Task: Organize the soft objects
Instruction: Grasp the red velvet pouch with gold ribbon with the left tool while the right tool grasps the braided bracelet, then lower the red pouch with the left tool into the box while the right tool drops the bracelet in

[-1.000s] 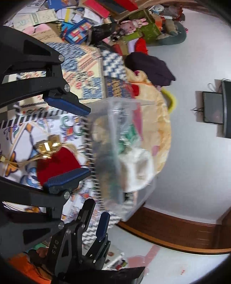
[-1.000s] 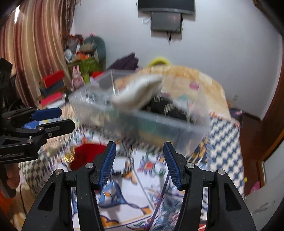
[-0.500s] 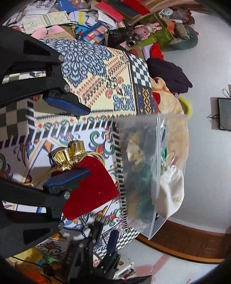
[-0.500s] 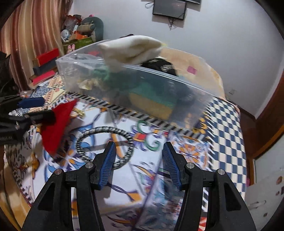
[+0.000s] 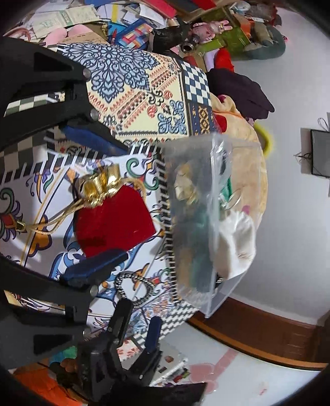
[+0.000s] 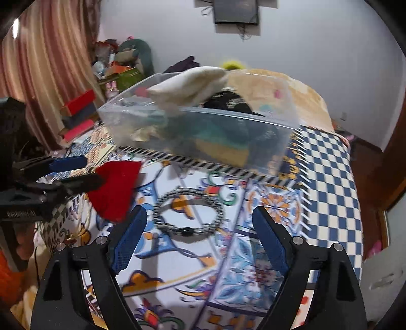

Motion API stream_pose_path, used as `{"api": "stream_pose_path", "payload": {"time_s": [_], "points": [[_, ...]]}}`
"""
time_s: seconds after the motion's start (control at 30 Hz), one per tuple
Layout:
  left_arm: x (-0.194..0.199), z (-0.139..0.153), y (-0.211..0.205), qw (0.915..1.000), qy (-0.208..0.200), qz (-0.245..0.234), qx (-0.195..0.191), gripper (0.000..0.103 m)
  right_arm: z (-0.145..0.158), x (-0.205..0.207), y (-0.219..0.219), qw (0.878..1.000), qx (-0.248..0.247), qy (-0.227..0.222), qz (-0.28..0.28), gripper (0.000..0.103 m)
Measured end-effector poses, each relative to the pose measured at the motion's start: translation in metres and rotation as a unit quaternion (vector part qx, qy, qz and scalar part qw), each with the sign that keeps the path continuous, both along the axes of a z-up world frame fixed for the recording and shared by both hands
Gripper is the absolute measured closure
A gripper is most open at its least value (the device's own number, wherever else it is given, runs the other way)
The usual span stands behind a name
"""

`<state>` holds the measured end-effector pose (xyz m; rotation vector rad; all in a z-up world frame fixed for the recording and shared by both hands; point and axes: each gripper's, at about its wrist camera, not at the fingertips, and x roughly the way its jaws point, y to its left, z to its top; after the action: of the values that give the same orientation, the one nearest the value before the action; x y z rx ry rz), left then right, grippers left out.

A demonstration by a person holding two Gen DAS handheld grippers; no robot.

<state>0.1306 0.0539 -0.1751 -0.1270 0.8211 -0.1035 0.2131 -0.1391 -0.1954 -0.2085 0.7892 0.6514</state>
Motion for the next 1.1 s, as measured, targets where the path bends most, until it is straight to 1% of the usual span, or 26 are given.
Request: {"api": "stream_pose_path", "payload": {"time_s": [0.07, 0.13, 0.23, 0.27, 0.3, 0.33, 0.37, 0.4, 0.43, 0.5, 0.57, 0.6, 0.7, 0.77, 0.93, 1.1], "points": [[0.004, -0.006, -0.003, 0.9999, 0.014, -0.002, 0.001, 0.02, -0.007, -0.001, 0.012, 1.0, -0.015, 0.003, 0.012, 0.02], [0.007, -0.011, -0.002, 0.9998, 0.021, 0.001, 0.002, 0.02, -0.012, 0.0, 0.021, 0.999, -0.028, 0.006, 0.021, 0.02], [0.011, -0.015, -0.002, 0.9997, 0.022, 0.009, 0.0, 0.02, -0.019, 0.001, 0.027, 0.999, -0.045, -0.004, 0.021, 0.02], [0.012, -0.017, -0.001, 0.9997, 0.023, 0.01, -0.005, 0.023, -0.02, 0.0, 0.028, 0.999, -0.049, -0.012, 0.02, 0.021], [0.014, -0.019, -0.001, 0.9996, 0.024, 0.009, -0.01, 0.028, -0.021, 0.0, 0.03, 0.998, -0.053, -0.017, 0.02, 0.021], [0.014, -0.019, -0.001, 0.9997, 0.021, 0.01, -0.008, 0.03, -0.021, 0.001, 0.034, 0.998, -0.055, -0.02, 0.019, 0.022], [0.014, -0.019, -0.002, 0.9998, 0.017, 0.009, -0.004, 0.038, -0.021, 0.0, 0.034, 0.998, -0.054, -0.025, 0.018, 0.027], [0.013, -0.019, -0.004, 0.9998, 0.016, 0.006, -0.002, 0.045, -0.021, 0.0, 0.035, 0.998, -0.051, -0.027, 0.017, 0.034], [0.013, -0.019, -0.005, 0.9999, 0.014, 0.005, 0.001, 0.048, -0.02, 0.001, 0.035, 0.998, -0.05, -0.028, 0.015, 0.037], [0.011, -0.019, -0.008, 0.9999, 0.012, -0.004, 0.001, 0.061, -0.019, 0.003, 0.033, 0.998, -0.046, -0.03, 0.007, 0.051], [0.007, -0.018, -0.013, 0.9999, 0.007, -0.012, 0.005, 0.066, -0.018, 0.005, 0.03, 0.999, -0.039, -0.029, -0.003, 0.059], [0.005, -0.018, -0.015, 0.9999, 0.005, -0.014, 0.008, 0.068, -0.018, 0.006, 0.028, 0.999, -0.036, -0.029, -0.006, 0.064], [0.002, -0.015, -0.019, 0.9998, -0.001, -0.016, 0.013, 0.071, -0.016, 0.006, 0.021, 0.999, -0.026, -0.027, -0.015, 0.076], [-0.001, -0.011, -0.019, 0.9998, -0.008, -0.014, 0.012, 0.072, -0.015, 0.007, 0.015, 0.999, -0.018, -0.023, -0.019, 0.081], [-0.009, 0.009, -0.011, 0.9994, -0.033, -0.005, 0.0, 0.072, -0.012, 0.005, 0.008, 1.0, 0.0, -0.01, -0.02, 0.087], [-0.015, 0.037, -0.003, 0.9975, -0.07, 0.005, -0.001, 0.072, 0.005, -0.002, -0.003, 0.999, 0.018, -0.027, -0.024, 0.087]]}}
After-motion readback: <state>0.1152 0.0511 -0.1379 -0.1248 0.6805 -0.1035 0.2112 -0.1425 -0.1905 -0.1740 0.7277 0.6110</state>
